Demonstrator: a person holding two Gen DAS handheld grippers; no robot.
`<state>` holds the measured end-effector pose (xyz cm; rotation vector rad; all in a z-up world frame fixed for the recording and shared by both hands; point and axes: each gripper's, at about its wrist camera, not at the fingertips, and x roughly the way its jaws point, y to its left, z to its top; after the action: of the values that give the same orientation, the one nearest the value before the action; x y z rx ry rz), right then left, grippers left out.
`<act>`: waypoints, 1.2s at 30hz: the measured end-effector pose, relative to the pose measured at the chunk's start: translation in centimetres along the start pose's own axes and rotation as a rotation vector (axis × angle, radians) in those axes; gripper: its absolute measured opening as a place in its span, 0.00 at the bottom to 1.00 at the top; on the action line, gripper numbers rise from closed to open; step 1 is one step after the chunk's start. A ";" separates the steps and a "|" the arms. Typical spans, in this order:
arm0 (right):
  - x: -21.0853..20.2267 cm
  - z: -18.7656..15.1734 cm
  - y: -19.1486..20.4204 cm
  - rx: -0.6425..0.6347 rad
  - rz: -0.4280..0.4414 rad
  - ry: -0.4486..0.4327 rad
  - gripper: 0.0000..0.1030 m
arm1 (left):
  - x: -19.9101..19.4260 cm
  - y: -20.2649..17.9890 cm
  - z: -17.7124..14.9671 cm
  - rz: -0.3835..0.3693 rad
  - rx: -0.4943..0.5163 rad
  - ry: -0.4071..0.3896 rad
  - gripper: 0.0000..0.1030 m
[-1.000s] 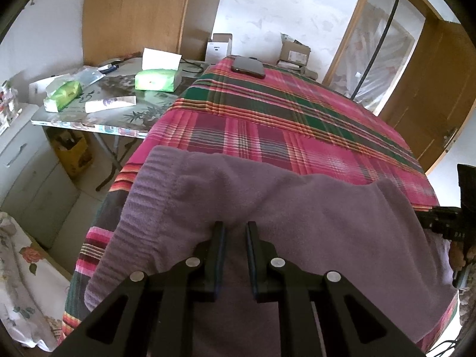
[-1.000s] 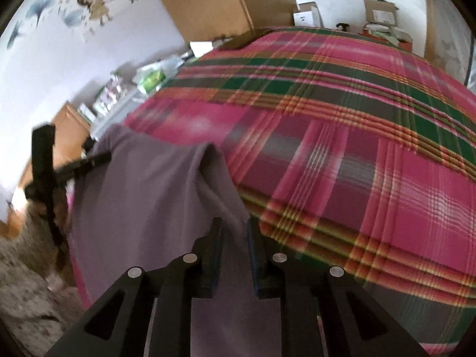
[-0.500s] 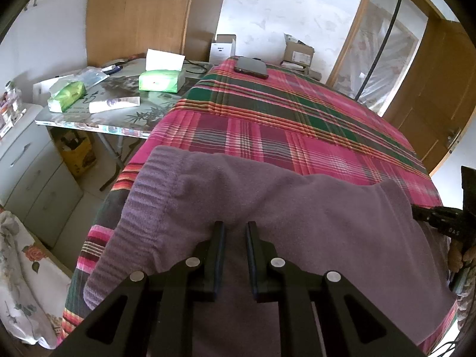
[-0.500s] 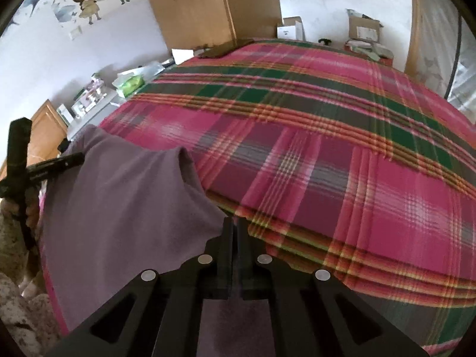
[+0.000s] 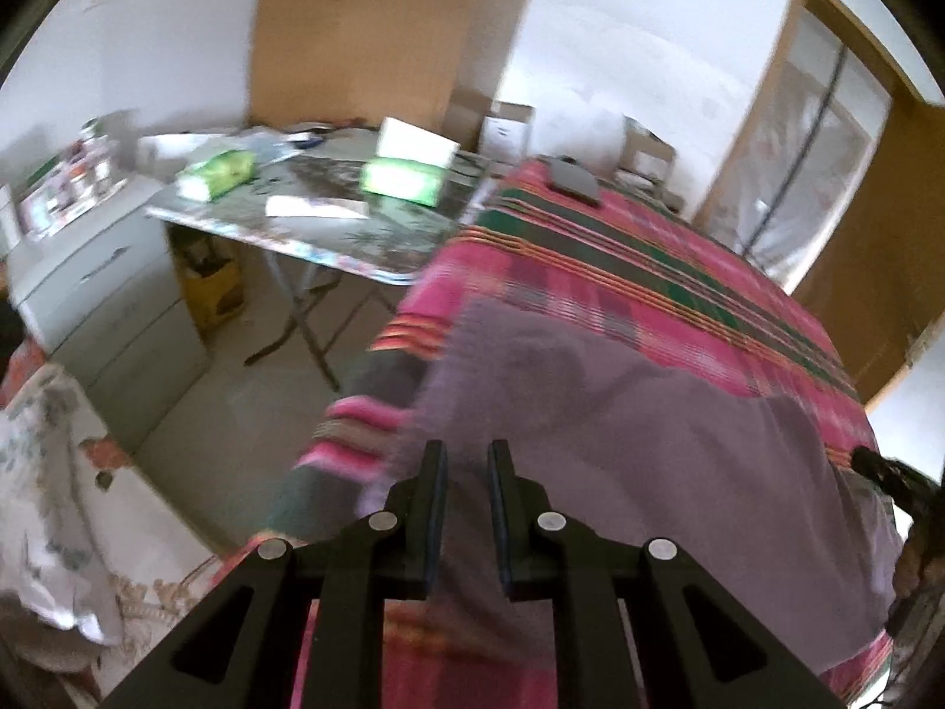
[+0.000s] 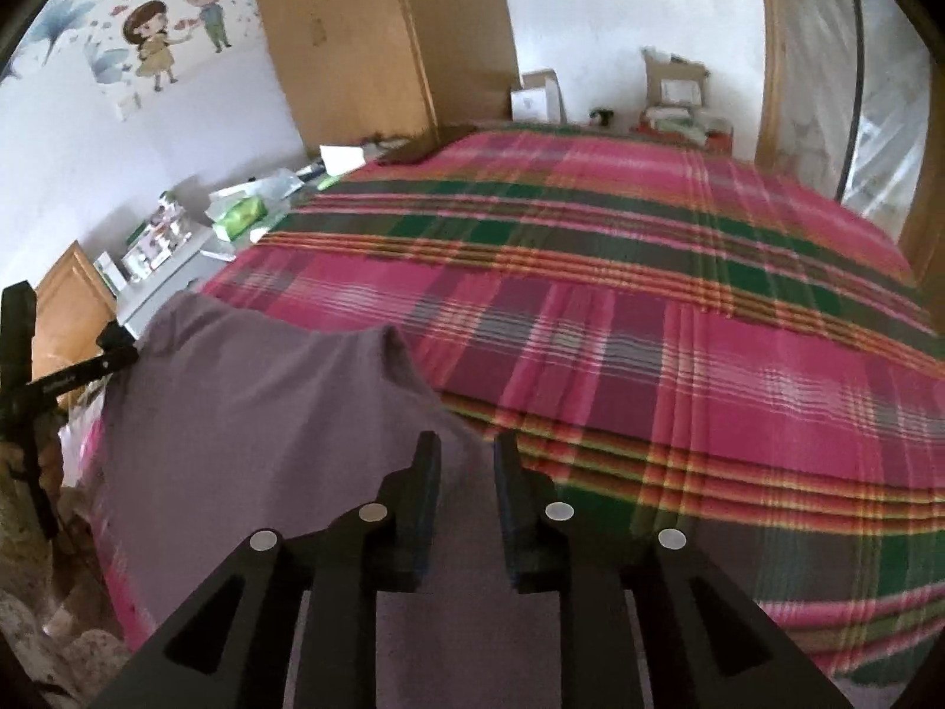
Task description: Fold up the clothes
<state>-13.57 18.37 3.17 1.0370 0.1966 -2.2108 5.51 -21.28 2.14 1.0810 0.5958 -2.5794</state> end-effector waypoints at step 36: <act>1.1 -5.9 15.1 0.049 0.263 -0.036 0.25 | 0.6 6.5 -3.6 -0.267 -0.438 0.090 0.08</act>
<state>-0.78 8.74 0.51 0.9873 -0.0104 -2.0027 9.95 -25.32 -2.35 1.0226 1.3328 -2.4388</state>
